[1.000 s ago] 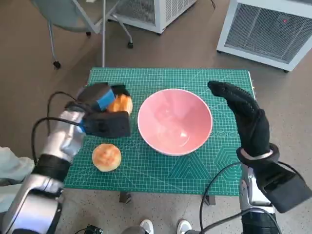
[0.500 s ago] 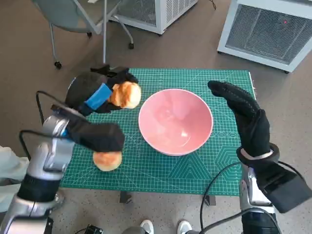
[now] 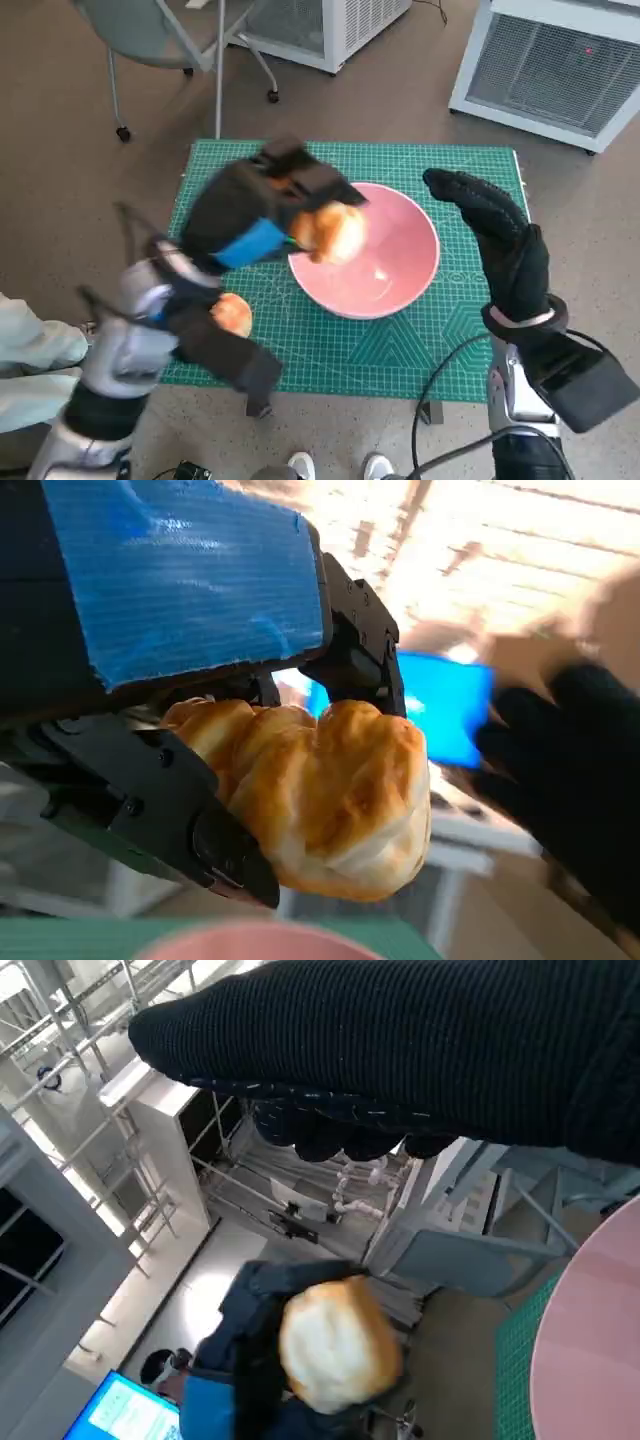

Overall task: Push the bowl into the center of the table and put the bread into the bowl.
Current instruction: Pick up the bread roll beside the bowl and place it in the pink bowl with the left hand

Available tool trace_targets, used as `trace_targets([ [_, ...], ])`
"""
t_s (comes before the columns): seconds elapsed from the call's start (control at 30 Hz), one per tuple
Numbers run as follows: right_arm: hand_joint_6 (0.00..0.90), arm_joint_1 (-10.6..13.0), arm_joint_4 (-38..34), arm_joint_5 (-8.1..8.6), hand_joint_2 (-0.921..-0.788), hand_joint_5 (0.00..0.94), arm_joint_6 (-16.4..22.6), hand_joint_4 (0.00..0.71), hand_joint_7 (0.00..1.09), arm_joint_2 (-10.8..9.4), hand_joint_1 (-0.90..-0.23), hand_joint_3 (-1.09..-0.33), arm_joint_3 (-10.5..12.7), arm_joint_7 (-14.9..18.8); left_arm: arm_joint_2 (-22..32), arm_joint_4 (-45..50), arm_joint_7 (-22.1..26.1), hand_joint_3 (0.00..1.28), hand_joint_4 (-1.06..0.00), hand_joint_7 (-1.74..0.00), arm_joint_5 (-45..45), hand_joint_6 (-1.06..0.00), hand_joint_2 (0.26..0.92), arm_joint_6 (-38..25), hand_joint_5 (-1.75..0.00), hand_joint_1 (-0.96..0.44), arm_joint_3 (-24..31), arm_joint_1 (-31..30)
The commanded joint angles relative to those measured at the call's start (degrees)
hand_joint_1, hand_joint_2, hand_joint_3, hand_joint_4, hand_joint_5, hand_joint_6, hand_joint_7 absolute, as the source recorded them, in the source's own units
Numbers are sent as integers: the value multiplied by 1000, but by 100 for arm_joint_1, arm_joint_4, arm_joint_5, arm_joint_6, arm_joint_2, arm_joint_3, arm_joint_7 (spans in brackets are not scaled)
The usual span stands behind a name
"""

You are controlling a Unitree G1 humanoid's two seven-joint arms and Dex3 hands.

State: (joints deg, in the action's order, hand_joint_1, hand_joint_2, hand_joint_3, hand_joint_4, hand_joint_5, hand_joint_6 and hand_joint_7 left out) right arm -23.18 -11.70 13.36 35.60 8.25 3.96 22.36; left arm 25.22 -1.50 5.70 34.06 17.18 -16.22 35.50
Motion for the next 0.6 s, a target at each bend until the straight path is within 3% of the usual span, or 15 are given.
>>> trace_targets([
  [0.03,-1,119,-68,14,-921,0,-6,125,446,-31,-686,-792,-23,33,-218,-681,74,10,-814,-1156,256,-676,910,39,-983,0,-339,310],
  [0.43,-1,225,21,41,-921,0,9,123,444,-56,-685,-793,4,5,-438,-1266,477,38,-753,-1144,190,-632,920,-16,-1109,1,-559,429],
  [0.57,-1,236,47,46,-921,0,-11,123,444,-62,-686,-794,17,-17,-428,-1074,665,124,-646,-1242,13,-541,921,-43,-1215,1,-482,301],
  [0.6,-1,237,49,49,-921,0,-15,123,443,-64,-686,-794,20,-21,-419,-1017,705,121,-559,-1002,-24,-490,894,-48,-940,7,-466,266],
])
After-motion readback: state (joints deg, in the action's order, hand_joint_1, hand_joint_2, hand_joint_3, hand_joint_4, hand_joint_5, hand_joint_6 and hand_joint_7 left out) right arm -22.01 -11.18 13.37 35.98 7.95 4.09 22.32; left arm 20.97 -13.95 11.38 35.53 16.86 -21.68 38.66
